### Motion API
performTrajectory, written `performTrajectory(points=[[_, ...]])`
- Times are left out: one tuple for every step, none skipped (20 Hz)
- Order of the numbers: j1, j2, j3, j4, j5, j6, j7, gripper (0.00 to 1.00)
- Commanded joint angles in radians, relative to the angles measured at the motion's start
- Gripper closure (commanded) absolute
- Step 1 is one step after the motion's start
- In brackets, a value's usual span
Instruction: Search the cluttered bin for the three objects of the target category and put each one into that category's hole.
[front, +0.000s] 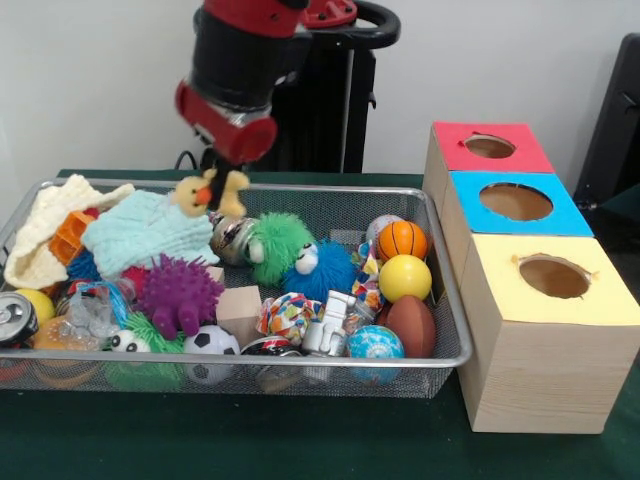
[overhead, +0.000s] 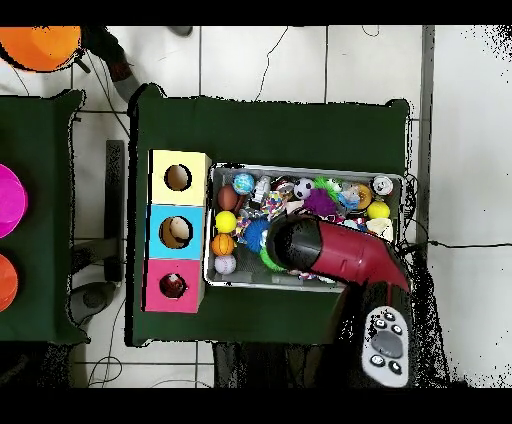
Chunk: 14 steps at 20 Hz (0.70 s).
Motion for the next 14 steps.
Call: performTrajectory(points=[[-0.079, 0.094, 0.180, -0.103, -0.085, -0.115, -0.108, 1.00], [-0.082, 0.095, 0.184, -0.102, -0.095, -0.122, -0.103, 1.00], [-0.088, 0.095, 0.191, -0.102, -0.099, -0.122, -0.099, 1.00], [-0.097, 0.095, 0.201, -0.099, -0.103, -0.128, -0.096, 1.00], [-0.099, 0.093, 0.205, -0.099, -0.104, -0.123, -0.091, 1.00], [-0.101, 0.091, 0.209, -0.099, -0.105, -0.118, -0.085, 1.00], [-0.103, 0.089, 0.213, -0.099, -0.106, -0.113, -0.080, 1.00], [-0.105, 0.087, 0.216, -0.099, -0.108, -0.108, -0.075, 1.00], [-0.105, 0.083, 0.219, -0.101, -0.105, -0.099, -0.072, 1.00], [-0.109, 0.081, 0.225, -0.103, -0.106, -0.093, -0.074, 1.00], [-0.117, 0.081, 0.231, -0.105, -0.109, -0.090, -0.079, 1.00], [-0.120, 0.084, 0.233, -0.108, -0.114, -0.092, -0.082, 1.00], [-0.126, 0.087, 0.234, -0.111, -0.120, -0.095, -0.085, 1.00], [-0.131, 0.091, 0.236, -0.114, -0.122, -0.094, -0.086, 1.00]])
